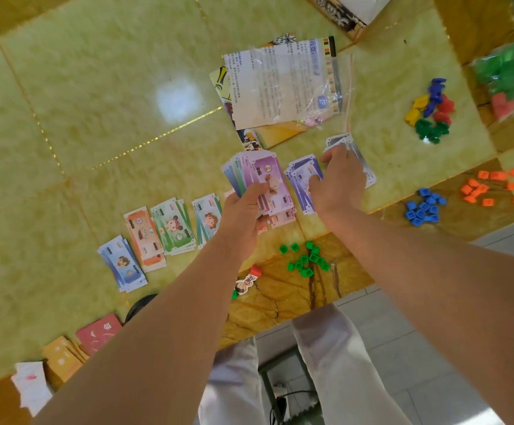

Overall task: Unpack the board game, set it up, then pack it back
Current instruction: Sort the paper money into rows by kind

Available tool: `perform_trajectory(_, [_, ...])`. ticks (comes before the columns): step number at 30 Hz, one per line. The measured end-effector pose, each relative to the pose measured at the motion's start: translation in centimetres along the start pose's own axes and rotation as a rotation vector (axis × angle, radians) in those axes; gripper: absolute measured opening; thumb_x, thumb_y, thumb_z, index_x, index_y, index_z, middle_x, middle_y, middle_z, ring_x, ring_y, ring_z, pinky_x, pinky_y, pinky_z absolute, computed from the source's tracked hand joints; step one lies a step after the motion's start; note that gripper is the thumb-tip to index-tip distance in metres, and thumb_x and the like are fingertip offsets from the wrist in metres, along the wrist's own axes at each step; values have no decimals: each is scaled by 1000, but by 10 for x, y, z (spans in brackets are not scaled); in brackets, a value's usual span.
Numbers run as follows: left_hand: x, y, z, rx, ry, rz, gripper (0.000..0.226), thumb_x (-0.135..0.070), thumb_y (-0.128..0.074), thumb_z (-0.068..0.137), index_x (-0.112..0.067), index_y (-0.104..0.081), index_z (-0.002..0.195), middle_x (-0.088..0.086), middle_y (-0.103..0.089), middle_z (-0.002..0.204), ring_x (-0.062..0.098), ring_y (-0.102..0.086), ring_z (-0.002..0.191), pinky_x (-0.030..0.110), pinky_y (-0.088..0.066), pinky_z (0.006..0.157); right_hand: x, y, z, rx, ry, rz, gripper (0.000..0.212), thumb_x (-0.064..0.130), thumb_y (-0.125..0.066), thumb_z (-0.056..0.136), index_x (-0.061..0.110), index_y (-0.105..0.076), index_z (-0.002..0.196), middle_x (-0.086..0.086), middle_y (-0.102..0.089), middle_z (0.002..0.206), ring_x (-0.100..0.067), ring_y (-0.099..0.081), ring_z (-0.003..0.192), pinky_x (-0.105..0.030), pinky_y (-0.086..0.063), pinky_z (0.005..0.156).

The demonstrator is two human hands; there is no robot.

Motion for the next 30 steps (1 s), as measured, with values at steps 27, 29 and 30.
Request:
perform_trajectory(27, [-1, 32, -32, 58, -135, 80, 17, 6, -66, 83, -7, -55, 84, 3, -72, 68, 18, -70, 67, 44, -56, 85, 35, -3, -56, 525, -199, 928, 8, 15, -62, 91, 18, -68, 86, -18, -70, 101, -34, -63, 97, -56, -46, 97])
perform_trajectory(29, [0, 33, -32, 68, -127, 54, 17, 3, -67, 83, -5, -55, 91, 9, -72, 81, 24, -70, 77, 46, -56, 87, 34, -4, -58, 533, -209, 936, 12, 13, -61, 90, 18, -68, 82, -14, -68, 95, -30, -61, 92, -55, -46, 96])
perform_trajectory(30, [1, 33, -32, 68, -116, 30, 16, 2, -65, 85, -4, -56, 96, 11, -71, 86, 26, -69, 81, 46, -55, 88, 33, -4, -58, 532, -212, 943, 13, 12, -61, 90, 18, -68, 81, -14, -67, 93, -28, -60, 90, -54, -47, 96])
Point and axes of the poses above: each hand's wrist, its own z-axis towards the middle knuckle, its own y-axis out of the back of the hand, x = y × z, the point moved 3 cm from there along z, towards the middle knuckle
